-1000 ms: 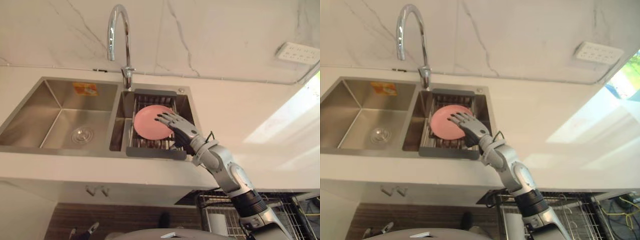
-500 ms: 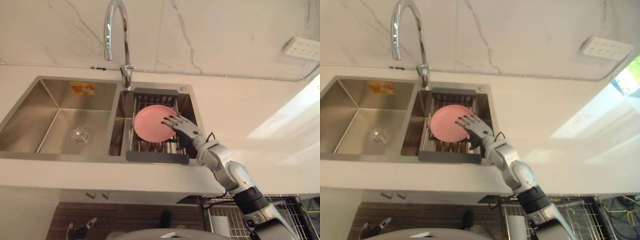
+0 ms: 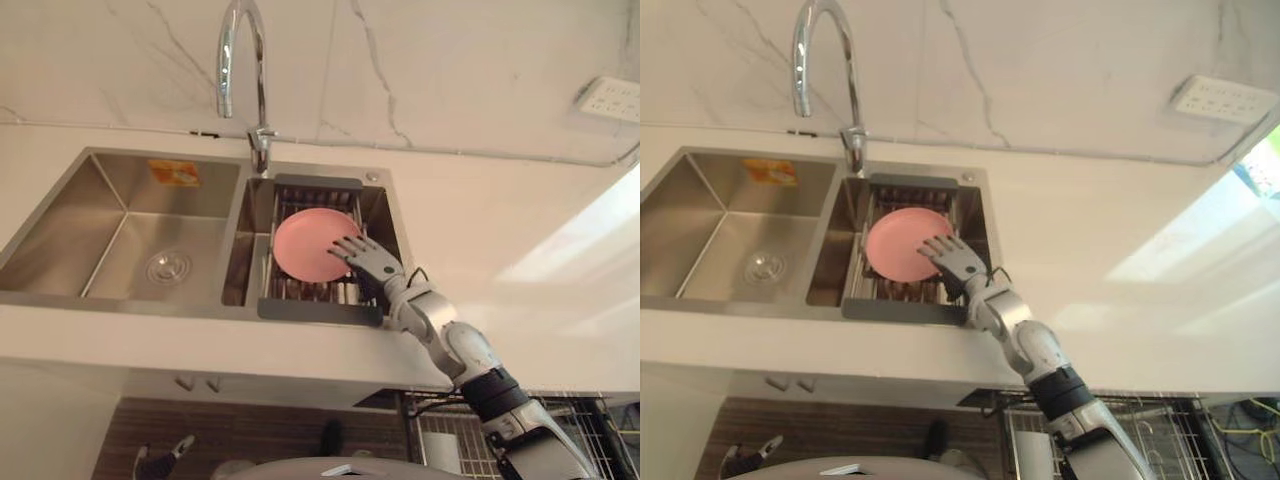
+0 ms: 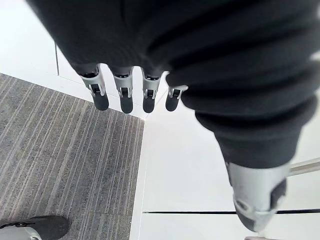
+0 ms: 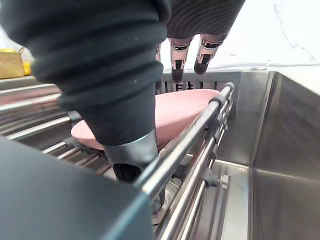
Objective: Walk over to the sink, pick up the cup, carry it to the dishwasher, place the cup inside the dishwasher, then close the dishwasher door
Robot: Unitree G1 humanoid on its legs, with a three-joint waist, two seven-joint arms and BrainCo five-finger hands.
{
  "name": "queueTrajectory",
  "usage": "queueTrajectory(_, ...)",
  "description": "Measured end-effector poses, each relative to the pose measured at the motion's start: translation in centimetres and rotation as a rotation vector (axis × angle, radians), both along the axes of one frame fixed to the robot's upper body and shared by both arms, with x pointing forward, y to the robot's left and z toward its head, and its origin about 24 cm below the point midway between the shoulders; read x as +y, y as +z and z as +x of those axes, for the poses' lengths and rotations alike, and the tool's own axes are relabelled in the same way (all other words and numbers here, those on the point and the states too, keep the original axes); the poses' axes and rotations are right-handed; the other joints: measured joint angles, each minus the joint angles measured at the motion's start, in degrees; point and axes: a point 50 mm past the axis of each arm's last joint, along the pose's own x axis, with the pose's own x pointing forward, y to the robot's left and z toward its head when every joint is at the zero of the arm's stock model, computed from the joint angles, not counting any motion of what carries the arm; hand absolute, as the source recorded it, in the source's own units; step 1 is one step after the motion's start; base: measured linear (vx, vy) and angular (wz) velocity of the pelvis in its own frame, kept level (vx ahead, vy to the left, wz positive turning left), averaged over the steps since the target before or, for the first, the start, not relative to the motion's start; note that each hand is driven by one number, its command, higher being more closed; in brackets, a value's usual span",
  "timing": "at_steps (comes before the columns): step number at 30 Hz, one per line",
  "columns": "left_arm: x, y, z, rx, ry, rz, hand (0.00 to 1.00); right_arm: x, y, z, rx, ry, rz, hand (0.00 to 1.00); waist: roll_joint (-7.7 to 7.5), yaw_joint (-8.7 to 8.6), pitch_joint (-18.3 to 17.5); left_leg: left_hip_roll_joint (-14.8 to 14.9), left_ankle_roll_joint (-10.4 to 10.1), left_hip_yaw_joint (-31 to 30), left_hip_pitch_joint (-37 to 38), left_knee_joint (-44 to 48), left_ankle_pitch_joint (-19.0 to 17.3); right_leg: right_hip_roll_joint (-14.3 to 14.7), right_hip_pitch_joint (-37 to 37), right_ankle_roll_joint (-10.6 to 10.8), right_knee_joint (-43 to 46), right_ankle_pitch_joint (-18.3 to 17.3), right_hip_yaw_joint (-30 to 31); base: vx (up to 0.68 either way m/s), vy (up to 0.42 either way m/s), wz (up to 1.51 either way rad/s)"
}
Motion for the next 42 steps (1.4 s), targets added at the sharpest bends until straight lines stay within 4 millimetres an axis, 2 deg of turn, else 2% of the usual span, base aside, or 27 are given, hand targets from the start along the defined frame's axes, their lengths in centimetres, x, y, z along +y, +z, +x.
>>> queueTrajectory(7,0.0,0.0,0.0,-0.003,-0.001,0.002,0.0,0.3,-0.9,-0.1,-0.02,0.017,-0.061,0.0,0.08,0.05,0.1,0.02,-0.01,-0.07,-0.07,0.25,0.01,-0.01,0.11,0.05,0.0,0.05,-0.12,0.03,0.056,0.0)
queueTrajectory(12,-0.1,0.1,0.3,-0.013,-0.014,0.004,0.0,0.2,-1.0,0.7,-0.052,0.013,-0.099,0.0,-0.03,0.01,0.17,0.02,-0.01,-0.37,-0.01,1.02,0.01,-0.21,0.86,0.08,0.0,-0.03,-0.59,0.03,0.061,0.05)
queueTrajectory(13,-0.2,0.1,0.4,-0.014,-0.023,0.003,0.0,0.1,-1.0,0.7,-0.063,0.014,-0.112,1.0,-0.16,-0.03,0.2,0.0,0.0,-0.71,-0.11,0.99,0.01,-0.29,0.9,0.27,0.0,-0.18,-0.93,0.01,0.053,0.12)
queueTrajectory(18,-0.3,0.1,0.6,-0.015,-0.032,0.001,0.0,0.1,-1.2,1.4,-0.133,0.011,-0.171,1.0,-0.75,0.26,0.24,0.01,-0.01,-1.1,-0.2,0.78,0.01,-0.33,0.9,0.34,0.0,-0.31,-1.24,0.0,0.05,0.05)
queueTrajectory(24,-0.6,0.1,0.9,-0.018,-0.049,-0.003,0.0,-0.4,-1.4,2.2,-0.139,-0.021,-0.193,1.0,-0.59,1.37,0.37,0.03,-0.05,-1.26,-0.27,0.57,-0.02,-0.33,0.87,0.25,0.0,-0.22,-1.41,0.0,0.042,0.03)
queueTrajectory(30,-0.6,0.1,1.0,-0.017,-0.043,-0.007,0.0,-0.3,-1.6,2.5,-0.129,-0.011,-0.206,1.0,-0.57,1.45,0.46,0.01,-0.05,-1.28,-0.27,0.56,-0.02,-0.33,0.88,-0.07,0.0,0.09,-1.4,0.02,0.054,0.0)
queueTrajectory(42,-0.5,0.1,1.2,-0.028,-0.029,-0.006,0.0,-0.8,-1.1,2.6,-0.194,-0.039,-0.038,1.0,-0.47,1.16,1.51,-0.03,-0.05,-1.17,-0.15,0.65,-0.02,-0.33,0.96,-0.05,0.0,0.13,-1.26,0.02,0.038,-0.01)
